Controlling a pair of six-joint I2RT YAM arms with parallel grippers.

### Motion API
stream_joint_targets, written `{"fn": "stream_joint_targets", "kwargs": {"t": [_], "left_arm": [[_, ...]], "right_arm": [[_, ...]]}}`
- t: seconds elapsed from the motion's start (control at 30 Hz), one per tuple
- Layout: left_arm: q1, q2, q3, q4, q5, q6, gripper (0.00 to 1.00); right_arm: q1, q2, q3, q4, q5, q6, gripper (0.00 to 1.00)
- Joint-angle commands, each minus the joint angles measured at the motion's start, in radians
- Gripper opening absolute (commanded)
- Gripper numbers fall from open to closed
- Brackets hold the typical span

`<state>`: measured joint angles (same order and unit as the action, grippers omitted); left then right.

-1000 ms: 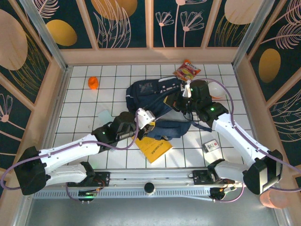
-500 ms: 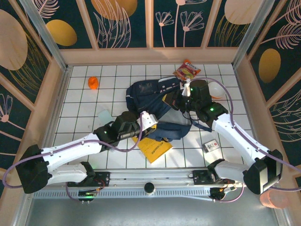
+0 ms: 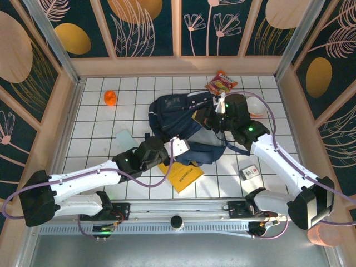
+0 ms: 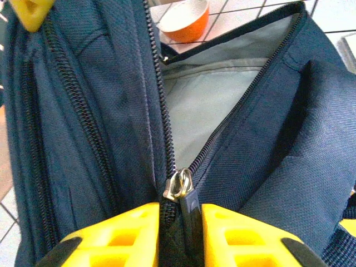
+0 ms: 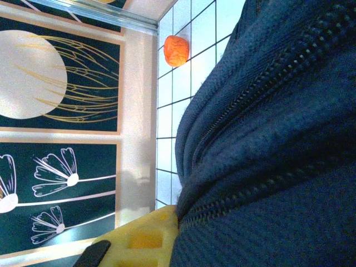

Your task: Pack the student bag

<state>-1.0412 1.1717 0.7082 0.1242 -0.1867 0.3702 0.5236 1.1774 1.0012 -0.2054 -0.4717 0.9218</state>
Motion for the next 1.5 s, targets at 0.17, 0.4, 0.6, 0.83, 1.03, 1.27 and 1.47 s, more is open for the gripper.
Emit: {"fn": "stream_joint_targets", "kwargs": {"t": [0.17,0.4,0.6,0.83,1.03,1.27,1.47], "left_arm": [[0.001,-0.016,0.025,0.103,-0.089,-0.2,0.14],[0.009,-0.031,-0.017,0.015,-0.108,-0.338,0.0],[0.048,-0.067,-0.083,-0.042,-0.039,-0.424,0.0],[0.119,-0.114,-0.185,0.162,0.335,-0.567,0.0],[0.12,-0.028,-0.115,0.211,0.407,-0.596,0.0],[0.125,0.023,-0.1,0.254,0.41,-0.595,0.0],[0.126,0.06,-0.066,0.254,0.423,-0.55,0.03]], "right_arm": [[0.018,-0.012,0.041,0.087,-0.03,-0.03,0.0],[-0.014,-0.062,0.032,0.11,-0.08,-0.047,0.0],[-0.089,-0.086,0.049,0.15,-0.171,-0.057,0.0],[-0.088,-0.057,0.047,0.197,-0.221,-0.083,0.0],[-0.013,-0.046,-0.016,0.177,-0.156,-0.094,0.12],[0.067,-0.109,-0.176,0.216,-0.018,0.012,0.41],[0.09,-0.123,-0.211,0.2,0.068,0.029,0.09]]}}
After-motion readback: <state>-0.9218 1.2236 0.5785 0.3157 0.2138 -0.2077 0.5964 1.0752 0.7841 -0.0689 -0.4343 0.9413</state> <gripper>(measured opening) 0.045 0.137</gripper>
